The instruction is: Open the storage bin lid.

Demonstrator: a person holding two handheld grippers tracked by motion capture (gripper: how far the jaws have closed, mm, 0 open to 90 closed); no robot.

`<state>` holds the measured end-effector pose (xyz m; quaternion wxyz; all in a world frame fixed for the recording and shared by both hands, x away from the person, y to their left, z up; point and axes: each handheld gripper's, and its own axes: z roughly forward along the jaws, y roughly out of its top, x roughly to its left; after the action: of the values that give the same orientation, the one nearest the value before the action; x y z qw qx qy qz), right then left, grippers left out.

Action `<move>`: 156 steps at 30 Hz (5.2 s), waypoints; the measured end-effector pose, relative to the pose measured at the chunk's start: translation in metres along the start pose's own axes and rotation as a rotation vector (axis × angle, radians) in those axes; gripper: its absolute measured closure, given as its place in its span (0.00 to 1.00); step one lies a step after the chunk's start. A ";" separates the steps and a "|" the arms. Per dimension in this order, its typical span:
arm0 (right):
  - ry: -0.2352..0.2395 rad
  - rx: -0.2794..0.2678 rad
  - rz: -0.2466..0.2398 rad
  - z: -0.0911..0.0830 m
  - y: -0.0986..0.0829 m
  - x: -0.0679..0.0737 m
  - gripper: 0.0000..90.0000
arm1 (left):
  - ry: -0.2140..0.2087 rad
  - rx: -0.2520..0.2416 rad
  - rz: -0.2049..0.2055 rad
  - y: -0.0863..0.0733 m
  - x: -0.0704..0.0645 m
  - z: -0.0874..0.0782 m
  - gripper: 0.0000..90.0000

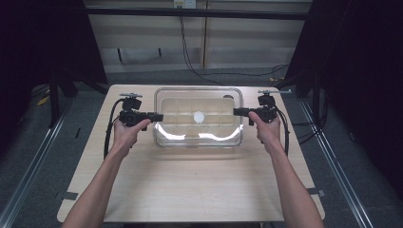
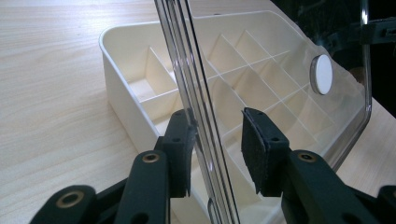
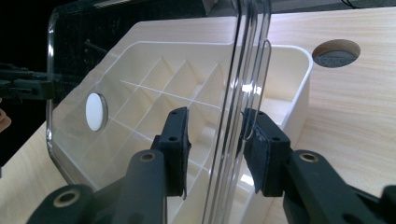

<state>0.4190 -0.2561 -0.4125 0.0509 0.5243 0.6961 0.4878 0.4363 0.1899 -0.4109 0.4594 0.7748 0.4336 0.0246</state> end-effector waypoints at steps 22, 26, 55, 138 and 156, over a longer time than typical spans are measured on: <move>0.017 -0.047 0.020 -0.016 -0.001 0.011 0.78 | -0.016 -0.028 -0.007 -0.003 -0.004 -0.011 0.77; 0.016 -0.053 0.014 -0.019 -0.001 0.014 0.78 | -0.017 -0.030 -0.006 -0.005 -0.005 -0.012 0.77; 0.034 -0.054 -0.003 -0.034 -0.014 0.024 0.78 | -0.050 -0.057 0.029 -0.016 -0.015 -0.026 0.80; 0.084 -0.035 -0.020 -0.082 -0.090 0.073 0.82 | -0.072 -0.020 0.055 -0.089 -0.057 -0.073 0.80; 0.079 0.007 0.006 -0.094 -0.123 0.080 0.82 | -0.083 0.030 0.052 -0.120 -0.073 -0.077 0.80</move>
<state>0.2446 -0.2497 -0.4186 0.0204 0.5069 0.6977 0.5058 0.2796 0.2168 -0.4283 0.4647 0.7928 0.3942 -0.0024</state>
